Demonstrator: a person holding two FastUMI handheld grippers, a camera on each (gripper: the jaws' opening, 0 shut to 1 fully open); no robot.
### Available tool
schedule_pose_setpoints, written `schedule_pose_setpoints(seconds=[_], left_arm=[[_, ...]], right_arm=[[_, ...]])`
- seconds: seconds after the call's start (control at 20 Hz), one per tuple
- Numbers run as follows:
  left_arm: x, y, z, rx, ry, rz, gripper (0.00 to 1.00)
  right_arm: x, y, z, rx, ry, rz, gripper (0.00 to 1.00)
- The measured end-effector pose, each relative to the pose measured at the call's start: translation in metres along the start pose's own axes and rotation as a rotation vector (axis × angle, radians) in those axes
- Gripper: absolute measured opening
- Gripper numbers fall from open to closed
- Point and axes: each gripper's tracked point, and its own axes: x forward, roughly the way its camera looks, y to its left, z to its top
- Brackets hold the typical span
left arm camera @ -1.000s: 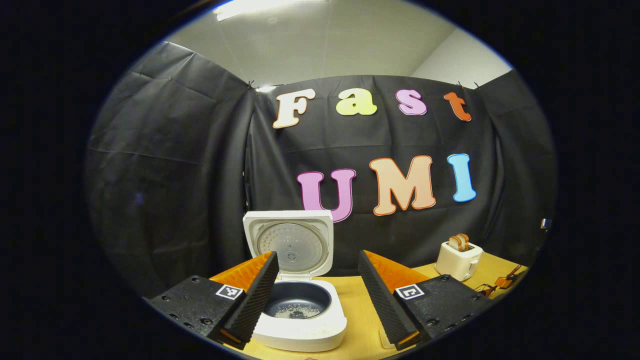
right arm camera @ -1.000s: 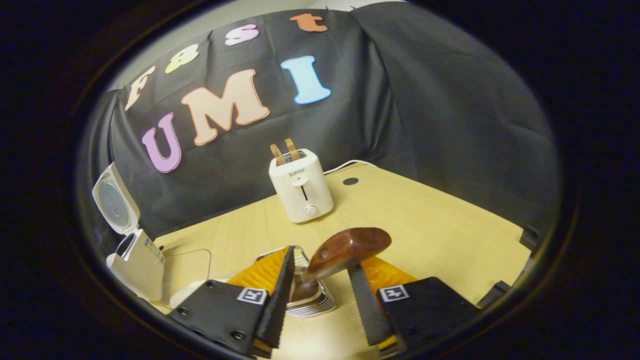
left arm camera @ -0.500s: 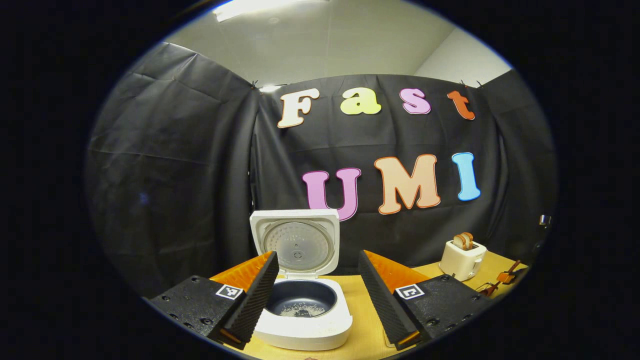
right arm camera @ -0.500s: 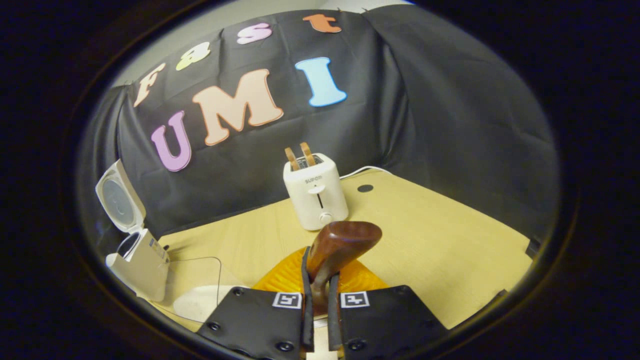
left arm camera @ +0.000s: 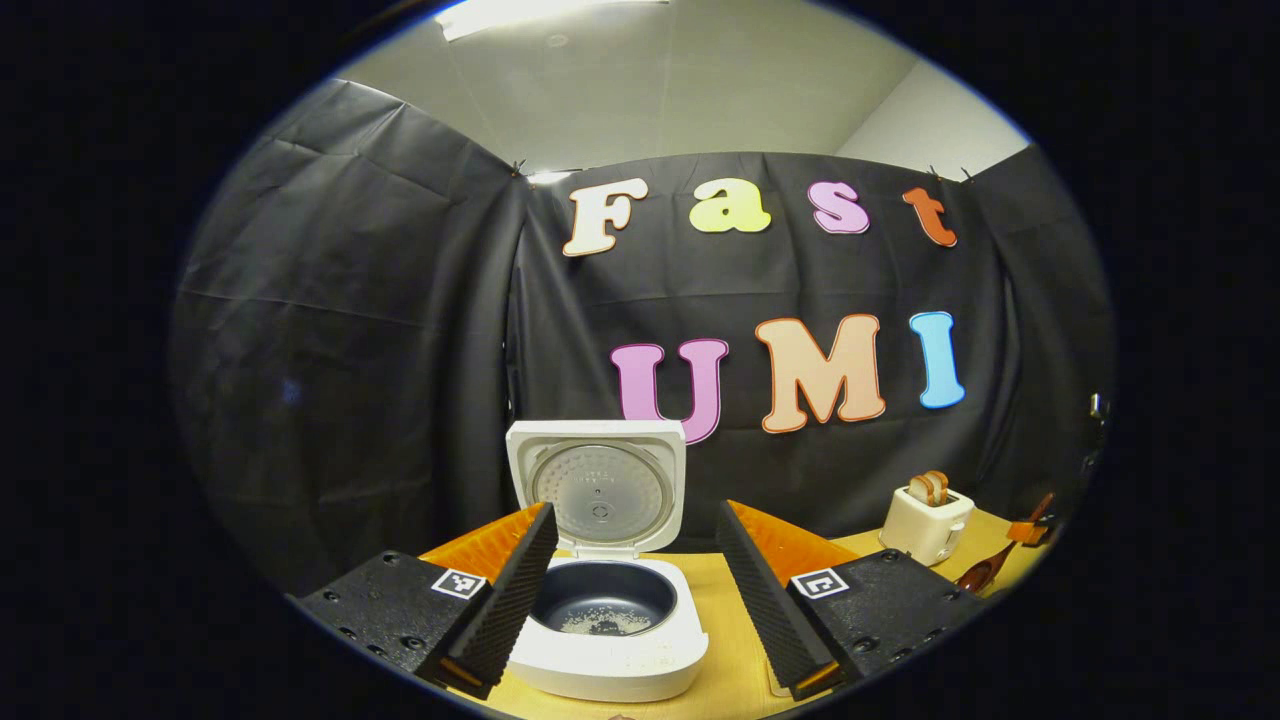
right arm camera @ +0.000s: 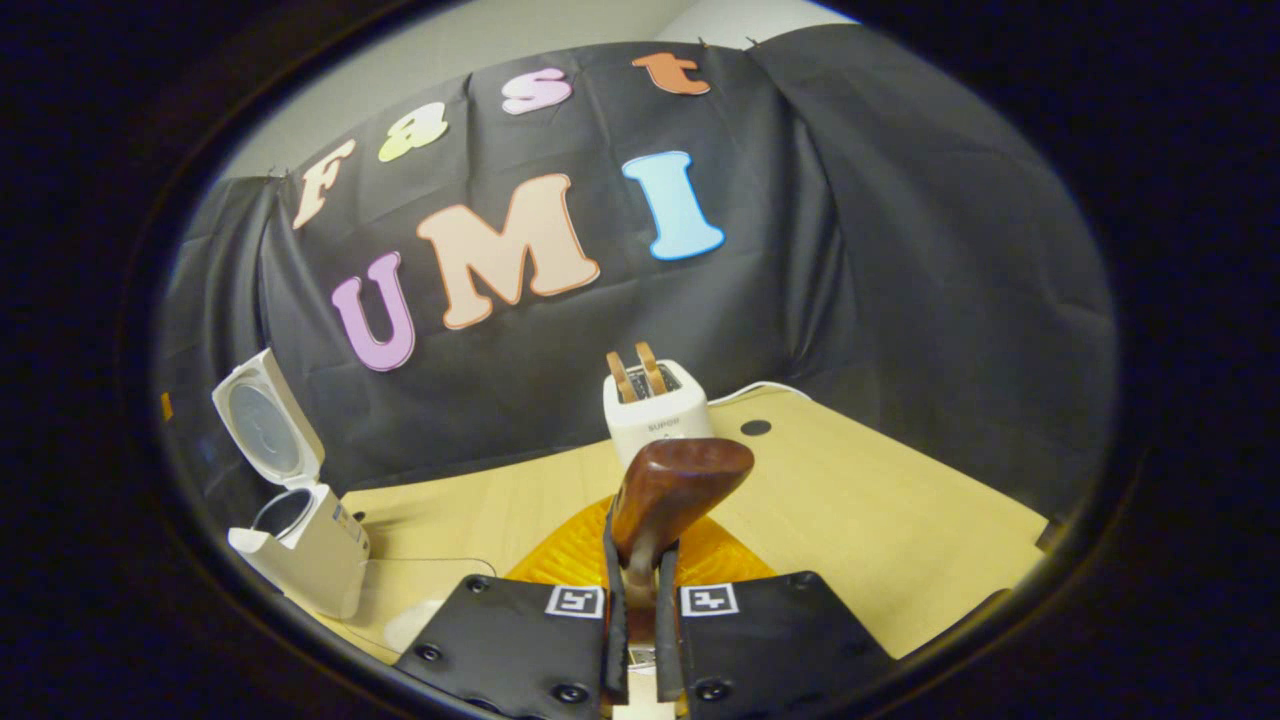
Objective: Close the left gripper, press the button to open the rice cooker; take a wooden spoon from the chopstick holder with the right hand, scoop a spoonful of rice and pour it into the rice cooker, then put the wooden spoon back into the chopstick holder.
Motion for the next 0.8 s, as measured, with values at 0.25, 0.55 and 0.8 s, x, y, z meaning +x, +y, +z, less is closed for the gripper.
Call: schedule_pose_setpoints(seconds=[0.25,0.55,0.8], left_arm=[[0.002,0.0,-0.003,-0.023,-0.001,-0.01,0.94],[-0.002,0.015,-0.003,-0.036,-0.002,-0.001,0.94],[-0.006,0.03,-0.003,-0.023,0.0,0.012,0.94]], right_arm=[[-0.01,0.038,0.03,-0.002,-0.051,0.077,0.12],[-0.022,0.1,0.035,-0.02,-0.066,0.207,0.13],[-0.023,0.146,0.006,-0.06,-0.015,0.293,0.14]])
